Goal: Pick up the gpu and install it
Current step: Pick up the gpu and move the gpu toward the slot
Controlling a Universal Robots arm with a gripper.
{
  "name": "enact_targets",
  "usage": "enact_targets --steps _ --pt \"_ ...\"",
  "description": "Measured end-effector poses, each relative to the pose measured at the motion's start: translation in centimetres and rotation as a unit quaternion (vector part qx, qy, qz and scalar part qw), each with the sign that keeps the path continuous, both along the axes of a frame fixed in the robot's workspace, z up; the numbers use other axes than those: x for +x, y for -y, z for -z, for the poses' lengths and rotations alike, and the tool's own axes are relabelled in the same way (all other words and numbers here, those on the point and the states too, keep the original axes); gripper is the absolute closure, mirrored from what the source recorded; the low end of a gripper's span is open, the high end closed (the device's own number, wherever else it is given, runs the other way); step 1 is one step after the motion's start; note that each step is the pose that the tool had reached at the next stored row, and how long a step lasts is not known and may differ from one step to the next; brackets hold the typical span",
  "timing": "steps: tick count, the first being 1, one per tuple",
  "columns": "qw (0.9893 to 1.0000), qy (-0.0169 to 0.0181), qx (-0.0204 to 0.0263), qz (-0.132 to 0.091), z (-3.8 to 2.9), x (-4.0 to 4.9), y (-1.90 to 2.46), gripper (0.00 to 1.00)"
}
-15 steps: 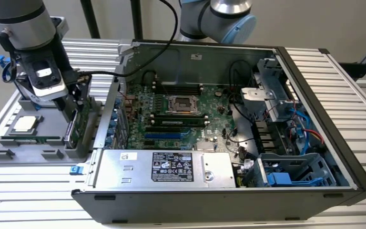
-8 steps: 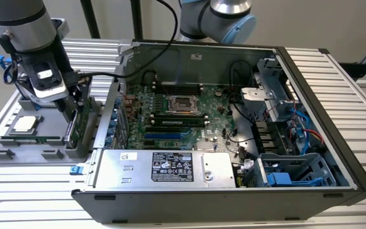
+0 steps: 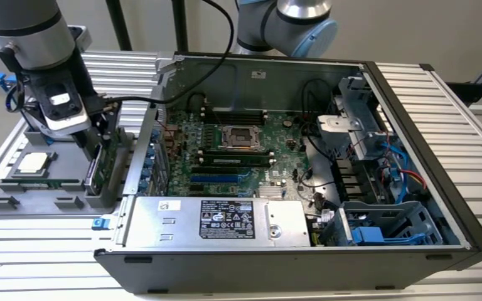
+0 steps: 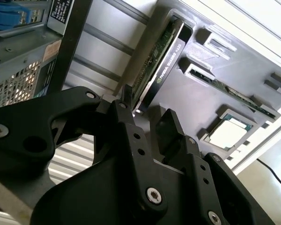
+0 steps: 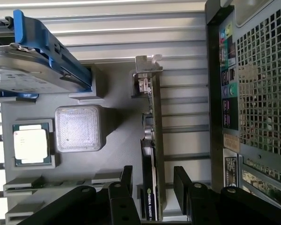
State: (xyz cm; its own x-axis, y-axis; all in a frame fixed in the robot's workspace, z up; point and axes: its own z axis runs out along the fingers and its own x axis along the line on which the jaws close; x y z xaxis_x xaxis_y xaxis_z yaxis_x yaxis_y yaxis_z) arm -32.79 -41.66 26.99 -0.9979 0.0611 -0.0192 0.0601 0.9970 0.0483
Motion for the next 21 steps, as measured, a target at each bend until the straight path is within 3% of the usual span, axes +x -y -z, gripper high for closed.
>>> enact_targets --steps 10,21 --pt "1.0 0.0001 0.0 0.0 0.29 0.0 0.0 0.0" --pt "1.0 0.0 0.0 0.0 1.19 0.0 0.0 0.0"
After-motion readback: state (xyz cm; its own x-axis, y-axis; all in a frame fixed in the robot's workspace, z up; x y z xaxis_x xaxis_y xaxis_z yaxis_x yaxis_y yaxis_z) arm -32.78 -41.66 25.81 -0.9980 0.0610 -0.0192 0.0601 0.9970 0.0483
